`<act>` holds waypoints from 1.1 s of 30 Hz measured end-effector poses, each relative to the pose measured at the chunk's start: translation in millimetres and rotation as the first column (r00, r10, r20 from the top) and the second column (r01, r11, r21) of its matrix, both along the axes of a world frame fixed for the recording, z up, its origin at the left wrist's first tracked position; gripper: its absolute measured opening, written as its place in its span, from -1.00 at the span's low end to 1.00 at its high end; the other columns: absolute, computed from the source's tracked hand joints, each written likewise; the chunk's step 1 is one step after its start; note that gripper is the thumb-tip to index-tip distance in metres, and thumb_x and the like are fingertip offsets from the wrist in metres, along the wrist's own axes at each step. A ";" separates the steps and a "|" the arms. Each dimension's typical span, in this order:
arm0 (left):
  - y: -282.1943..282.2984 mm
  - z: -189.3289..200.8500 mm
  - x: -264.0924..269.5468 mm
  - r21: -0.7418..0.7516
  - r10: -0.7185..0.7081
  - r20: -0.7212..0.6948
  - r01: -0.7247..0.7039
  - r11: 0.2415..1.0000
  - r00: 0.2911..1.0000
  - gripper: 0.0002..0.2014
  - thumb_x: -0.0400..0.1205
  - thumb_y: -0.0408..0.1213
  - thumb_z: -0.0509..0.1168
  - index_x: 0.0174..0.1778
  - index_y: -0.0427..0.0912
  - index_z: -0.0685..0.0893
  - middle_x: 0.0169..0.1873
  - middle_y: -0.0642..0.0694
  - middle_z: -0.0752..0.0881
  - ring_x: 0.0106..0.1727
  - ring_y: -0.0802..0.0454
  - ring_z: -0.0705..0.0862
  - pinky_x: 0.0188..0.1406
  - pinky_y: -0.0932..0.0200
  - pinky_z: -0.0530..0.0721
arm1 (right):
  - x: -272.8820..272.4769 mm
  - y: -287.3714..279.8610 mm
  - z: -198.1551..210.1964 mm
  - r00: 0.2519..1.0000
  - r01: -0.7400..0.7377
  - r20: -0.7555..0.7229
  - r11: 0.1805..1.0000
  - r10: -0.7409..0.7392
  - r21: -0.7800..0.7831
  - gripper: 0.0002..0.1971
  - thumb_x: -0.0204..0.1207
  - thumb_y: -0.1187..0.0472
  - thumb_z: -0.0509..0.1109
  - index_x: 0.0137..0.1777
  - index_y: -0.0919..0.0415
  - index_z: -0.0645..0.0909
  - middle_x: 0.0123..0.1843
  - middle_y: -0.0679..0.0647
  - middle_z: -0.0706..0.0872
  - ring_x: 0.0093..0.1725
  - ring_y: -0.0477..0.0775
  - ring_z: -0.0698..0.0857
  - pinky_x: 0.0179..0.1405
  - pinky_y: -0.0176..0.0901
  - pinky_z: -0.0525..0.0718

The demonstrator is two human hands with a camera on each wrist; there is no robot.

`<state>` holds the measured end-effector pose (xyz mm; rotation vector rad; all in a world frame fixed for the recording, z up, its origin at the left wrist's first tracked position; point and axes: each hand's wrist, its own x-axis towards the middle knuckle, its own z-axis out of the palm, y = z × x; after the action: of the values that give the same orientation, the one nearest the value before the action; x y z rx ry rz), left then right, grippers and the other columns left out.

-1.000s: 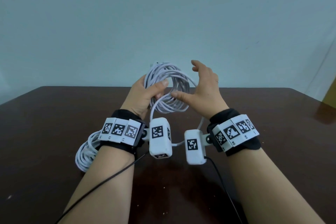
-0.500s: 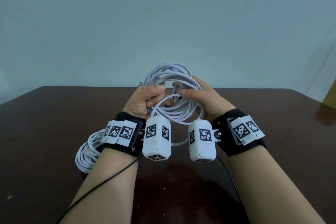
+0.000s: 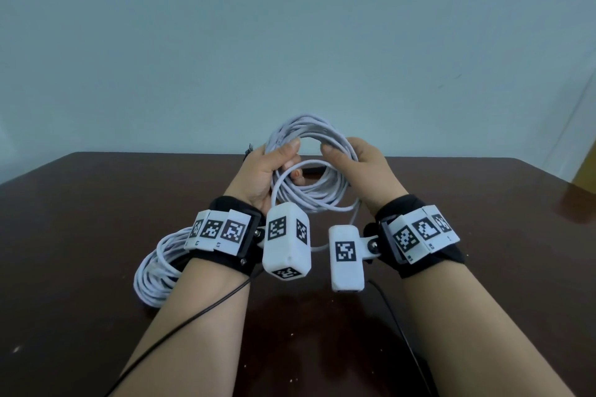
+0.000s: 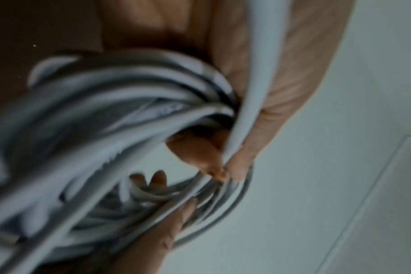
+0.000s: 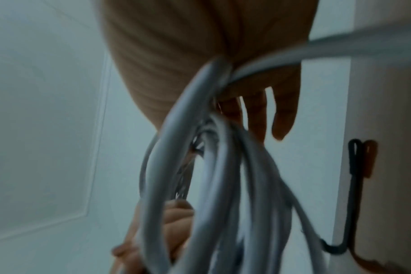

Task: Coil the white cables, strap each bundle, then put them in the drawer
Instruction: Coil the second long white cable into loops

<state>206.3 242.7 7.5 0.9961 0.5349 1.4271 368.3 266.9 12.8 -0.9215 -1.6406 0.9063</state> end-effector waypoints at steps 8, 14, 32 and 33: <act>12.7 -9.1 -11.7 -0.185 0.380 0.085 -0.360 0.914 0.921 -0.59 0.61 -0.14 0.35 -0.53 -0.20 0.45 -0.62 -0.11 0.56 -0.63 0.00 0.57 -0.42 0.12 0.71 | 2.8 -3.5 0.5 0.974 0.047 0.224 0.998 -0.038 -0.037 -0.66 0.51 0.13 0.46 0.22 0.16 0.48 -0.05 0.13 0.75 -0.35 0.16 0.78 -0.48 -0.09 0.72; 23.9 -13.4 -26.8 -0.223 0.536 0.209 -0.493 0.841 0.818 -0.72 0.59 -0.22 0.40 -0.40 -0.19 0.54 -0.59 -0.02 0.54 -0.54 0.02 0.58 -0.03 -0.20 0.69 | 7.1 4.4 -4.1 0.961 0.171 0.216 0.985 -0.172 0.025 -0.88 0.49 0.29 0.42 0.00 0.21 0.60 -0.29 0.12 0.76 -0.50 0.03 0.68 -0.48 -0.27 0.67; 26.5 -7.7 -27.7 -0.243 0.610 0.121 -0.572 0.783 0.783 -0.71 0.59 -0.14 0.40 -0.36 -0.12 0.48 -0.62 0.02 0.46 -0.55 0.06 0.47 -0.18 0.00 0.60 | 10.0 1.5 -6.4 0.900 0.330 0.261 0.937 -0.350 0.118 -0.44 0.28 -0.15 0.57 0.09 0.12 0.41 -0.22 0.01 0.61 -0.15 0.03 0.63 -0.15 -0.08 0.58; 28.1 -10.1 -30.5 -0.272 0.620 0.118 -0.575 0.772 0.776 -0.68 0.58 -0.11 0.41 -0.41 -0.11 0.48 -0.60 0.00 0.47 -0.52 0.03 0.49 -0.11 -0.05 0.63 | 9.4 -0.8 -5.0 0.903 0.322 0.256 0.938 -0.344 0.126 -0.41 0.25 -0.13 0.60 0.09 0.14 0.39 -0.25 -0.02 0.59 -0.18 -0.01 0.61 -0.17 -0.10 0.56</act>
<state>175.7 270.8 -2.5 0.4947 0.8953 1.9623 377.7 266.2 7.8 -1.2700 -1.6658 0.4886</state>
